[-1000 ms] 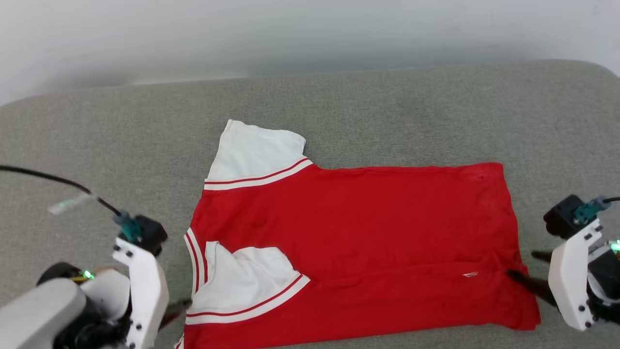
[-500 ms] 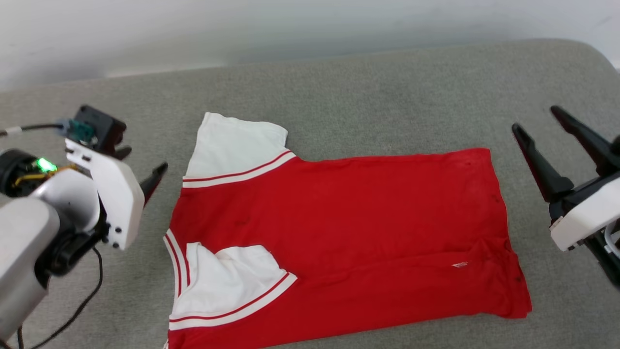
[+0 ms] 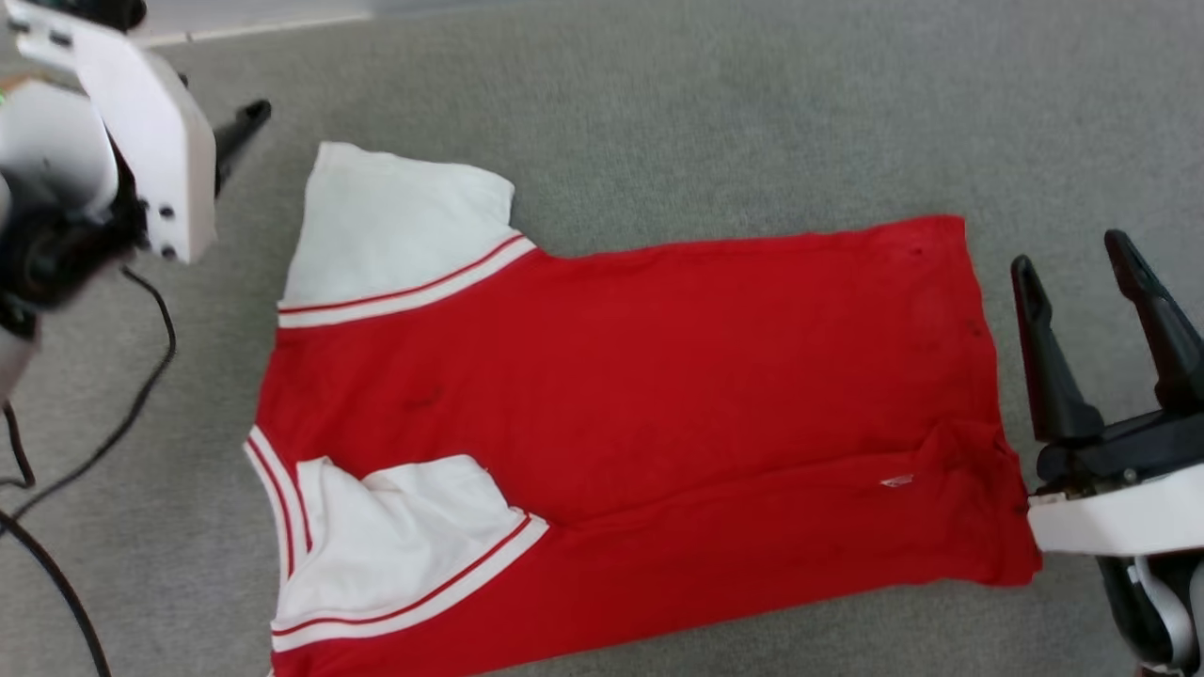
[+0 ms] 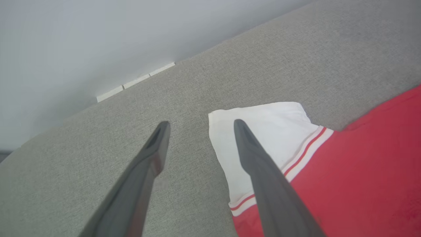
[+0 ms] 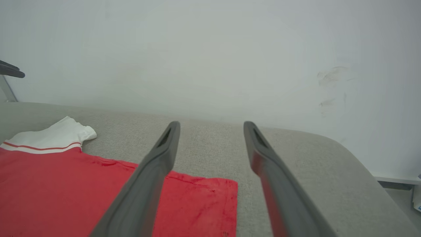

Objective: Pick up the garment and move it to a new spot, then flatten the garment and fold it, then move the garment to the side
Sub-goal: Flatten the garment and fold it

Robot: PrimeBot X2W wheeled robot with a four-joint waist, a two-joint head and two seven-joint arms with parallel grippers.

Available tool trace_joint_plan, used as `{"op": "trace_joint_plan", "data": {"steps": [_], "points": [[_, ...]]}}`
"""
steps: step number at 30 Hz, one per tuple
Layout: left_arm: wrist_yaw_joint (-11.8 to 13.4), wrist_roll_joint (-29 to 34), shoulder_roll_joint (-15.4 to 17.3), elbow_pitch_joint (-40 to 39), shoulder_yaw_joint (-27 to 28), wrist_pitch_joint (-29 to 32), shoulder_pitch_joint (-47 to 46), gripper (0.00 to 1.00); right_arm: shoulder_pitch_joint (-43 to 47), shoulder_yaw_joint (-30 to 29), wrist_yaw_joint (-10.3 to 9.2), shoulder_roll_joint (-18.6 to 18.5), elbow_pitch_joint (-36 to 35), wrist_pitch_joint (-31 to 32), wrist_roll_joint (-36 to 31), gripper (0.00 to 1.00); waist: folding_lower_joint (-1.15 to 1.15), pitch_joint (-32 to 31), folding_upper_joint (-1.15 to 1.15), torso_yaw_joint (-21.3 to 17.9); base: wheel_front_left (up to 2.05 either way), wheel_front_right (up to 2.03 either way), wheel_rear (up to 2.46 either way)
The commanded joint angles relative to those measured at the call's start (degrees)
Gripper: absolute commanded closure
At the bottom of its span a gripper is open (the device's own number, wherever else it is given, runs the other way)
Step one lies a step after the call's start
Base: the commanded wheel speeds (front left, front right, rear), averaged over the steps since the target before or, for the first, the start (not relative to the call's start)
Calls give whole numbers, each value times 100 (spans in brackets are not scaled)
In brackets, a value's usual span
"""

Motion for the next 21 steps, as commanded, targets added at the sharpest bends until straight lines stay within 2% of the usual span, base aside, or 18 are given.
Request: {"op": "trace_joint_plan", "data": {"steps": [1,7,11,15,21], "points": [[-42,-11,-31,42,12,118,-132,0,58,-6,-4,44,-70,-6,-59,0,-1,245,0,-111,0,0,0],[-191,-293,-2,242,-145,1575,-884,0,-54,141,-4,158,-314,-25,-198,0,-1,724,0,-342,0,0,0],[-174,-391,57,284,-267,2412,-1238,0,-193,207,-4,107,-372,-32,-219,0,-1,1034,0,-460,0,0,0],[-163,-394,28,341,-323,2773,-1471,0,-347,283,-4,21,-342,18,-219,0,-1,1334,0,-549,0,0,0],[-301,-265,54,506,-499,3045,-1624,0,-529,407,-4,-32,-210,-25,-178,0,-1,1579,0,-621,0,0,0]]}}
